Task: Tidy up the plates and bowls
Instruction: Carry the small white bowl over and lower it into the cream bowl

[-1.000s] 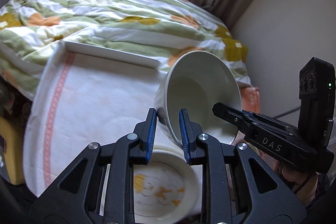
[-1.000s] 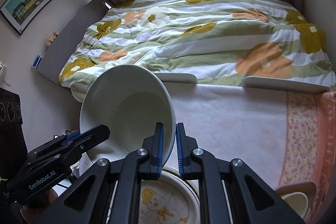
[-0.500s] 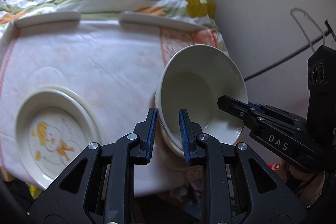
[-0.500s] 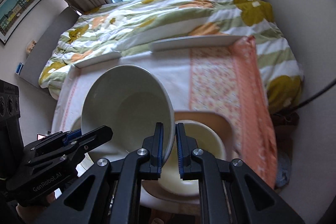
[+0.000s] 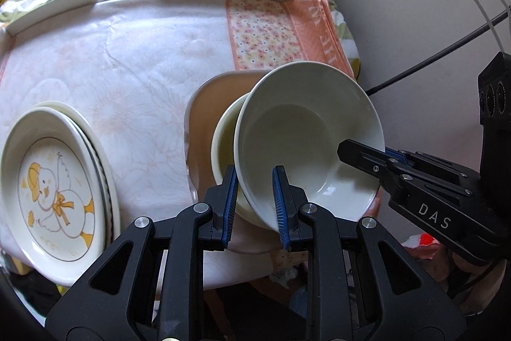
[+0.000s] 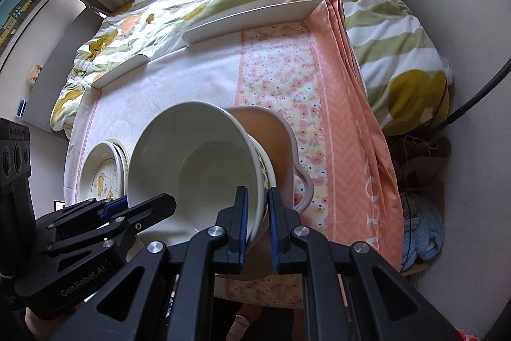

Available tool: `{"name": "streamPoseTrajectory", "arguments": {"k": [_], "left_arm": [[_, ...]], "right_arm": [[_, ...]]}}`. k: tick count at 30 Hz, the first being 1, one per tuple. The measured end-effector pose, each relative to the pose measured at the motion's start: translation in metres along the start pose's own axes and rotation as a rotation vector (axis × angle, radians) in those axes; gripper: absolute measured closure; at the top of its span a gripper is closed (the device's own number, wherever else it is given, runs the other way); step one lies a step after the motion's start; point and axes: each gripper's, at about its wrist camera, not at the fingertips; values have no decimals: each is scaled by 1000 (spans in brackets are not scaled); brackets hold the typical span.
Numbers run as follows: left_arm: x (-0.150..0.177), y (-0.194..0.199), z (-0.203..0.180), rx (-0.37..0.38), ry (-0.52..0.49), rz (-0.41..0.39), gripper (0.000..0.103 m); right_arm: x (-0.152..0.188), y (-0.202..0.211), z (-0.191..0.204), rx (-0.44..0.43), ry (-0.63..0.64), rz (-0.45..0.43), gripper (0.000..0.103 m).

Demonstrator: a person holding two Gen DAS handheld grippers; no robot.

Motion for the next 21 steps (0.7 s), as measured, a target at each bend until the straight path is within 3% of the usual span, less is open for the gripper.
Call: {"name": "streamPoseTrajectory", "arguments": {"k": [21], "left_arm": [[-3, -2, 0, -73, -53, -14, 83]], "right_arm": [[-1, -5, 6, 19, 52, 16, 90]]}}
Point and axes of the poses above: each gripper's, at about its wrist camera, not at the fingertips, and y roughly against the way its jaws point, z to its left, x to its underside, and after that the axes turned 3 degrees about -z, right-handed
